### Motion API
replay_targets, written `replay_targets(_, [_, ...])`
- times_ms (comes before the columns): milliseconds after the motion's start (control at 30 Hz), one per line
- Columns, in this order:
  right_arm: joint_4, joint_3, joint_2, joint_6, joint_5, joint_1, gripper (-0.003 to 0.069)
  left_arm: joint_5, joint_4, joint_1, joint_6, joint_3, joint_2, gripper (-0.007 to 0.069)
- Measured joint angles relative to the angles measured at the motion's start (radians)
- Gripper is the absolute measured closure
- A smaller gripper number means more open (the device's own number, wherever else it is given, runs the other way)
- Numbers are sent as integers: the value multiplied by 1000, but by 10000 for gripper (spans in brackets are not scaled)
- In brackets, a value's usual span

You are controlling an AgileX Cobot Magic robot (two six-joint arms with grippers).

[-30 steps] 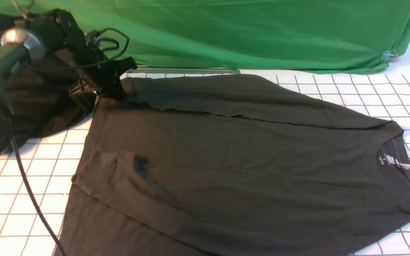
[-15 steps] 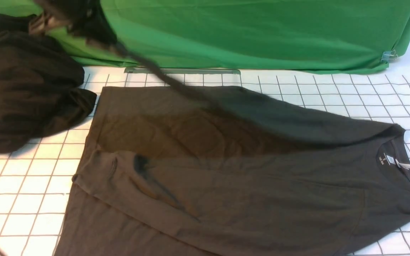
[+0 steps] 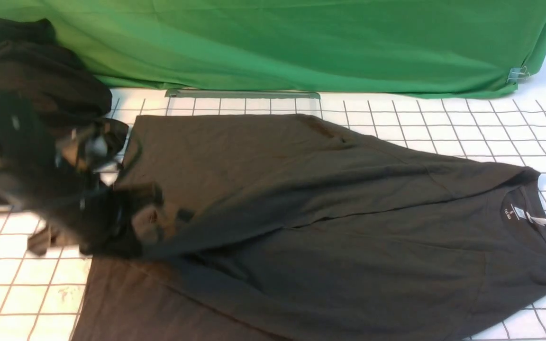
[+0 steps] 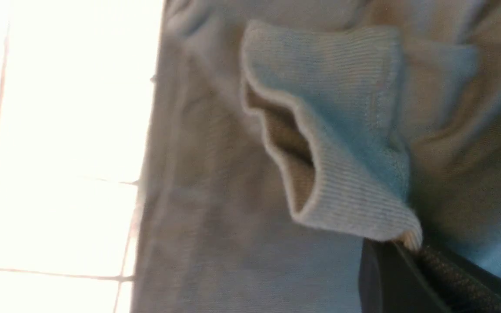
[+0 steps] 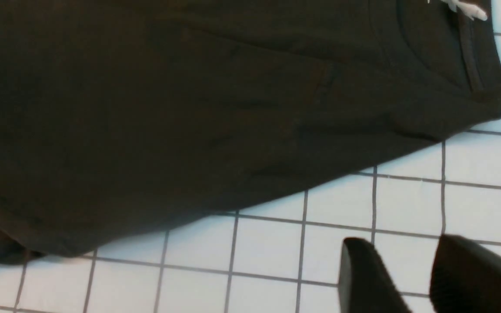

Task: Fold a long-sleeved shirt over a white checkered tablecloth.
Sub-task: 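Fold the left side of the dark shirt inward over its body with the left gripper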

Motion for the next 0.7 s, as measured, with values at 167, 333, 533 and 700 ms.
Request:
replay_targets(167, [0, 0, 0, 0, -3, 0, 428, -35, 55, 0, 0, 27, -3, 473])
replay_targets(333, [0, 0, 0, -4, -6, 0, 424, 41, 83, 0, 0, -26, -31, 274])
replay_targets(533, [0, 0, 0, -4, -5, 0, 421, 146, 113, 0, 0, -49, -62, 96])
replay_targets(700, [0, 0, 0, -4, -3, 0, 419, 35, 140, 0, 0, -49, -24, 71])
